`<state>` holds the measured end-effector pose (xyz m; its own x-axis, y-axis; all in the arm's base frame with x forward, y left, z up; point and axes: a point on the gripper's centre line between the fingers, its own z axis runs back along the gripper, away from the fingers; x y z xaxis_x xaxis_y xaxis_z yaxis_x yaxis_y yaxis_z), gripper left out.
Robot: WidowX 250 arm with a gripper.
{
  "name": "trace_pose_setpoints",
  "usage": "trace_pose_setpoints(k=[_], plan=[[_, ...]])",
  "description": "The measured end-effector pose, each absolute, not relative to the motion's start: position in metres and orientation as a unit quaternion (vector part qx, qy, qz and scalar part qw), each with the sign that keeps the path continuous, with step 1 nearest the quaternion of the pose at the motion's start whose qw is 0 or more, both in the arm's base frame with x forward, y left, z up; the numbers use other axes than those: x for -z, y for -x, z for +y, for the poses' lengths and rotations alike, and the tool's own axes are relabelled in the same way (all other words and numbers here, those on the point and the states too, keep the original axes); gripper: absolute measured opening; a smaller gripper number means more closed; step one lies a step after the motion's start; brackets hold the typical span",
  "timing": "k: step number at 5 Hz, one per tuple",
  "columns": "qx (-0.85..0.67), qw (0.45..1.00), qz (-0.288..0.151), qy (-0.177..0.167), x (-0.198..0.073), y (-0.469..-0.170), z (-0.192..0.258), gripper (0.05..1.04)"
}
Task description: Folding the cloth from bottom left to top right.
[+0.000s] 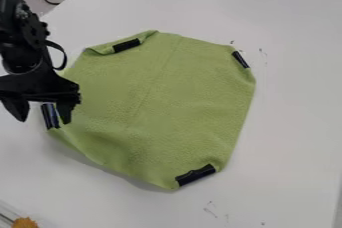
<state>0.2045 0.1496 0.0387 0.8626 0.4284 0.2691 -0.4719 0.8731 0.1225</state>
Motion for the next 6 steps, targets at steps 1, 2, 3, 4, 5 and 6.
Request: trace_pose_setpoints(k=[1,2,3,4,5,6], plan=[[-0.233,0.960,-0.117,-0.101,-0.037,-0.215,0.160,1.000],[-0.230,0.960,-0.120,-0.105,-0.034,-0.226,0.168,1.000],[-0.229,0.961,-0.116,-0.098,-0.023,-0.229,0.168,1.000],[-0.234,0.961,-0.114,-0.094,-0.016,-0.228,0.171,0.958],[-0.233,0.963,-0.105,-0.090,-0.012,-0.224,0.169,0.690],[-0.231,0.964,-0.102,-0.085,-0.010,-0.223,0.167,0.388]])
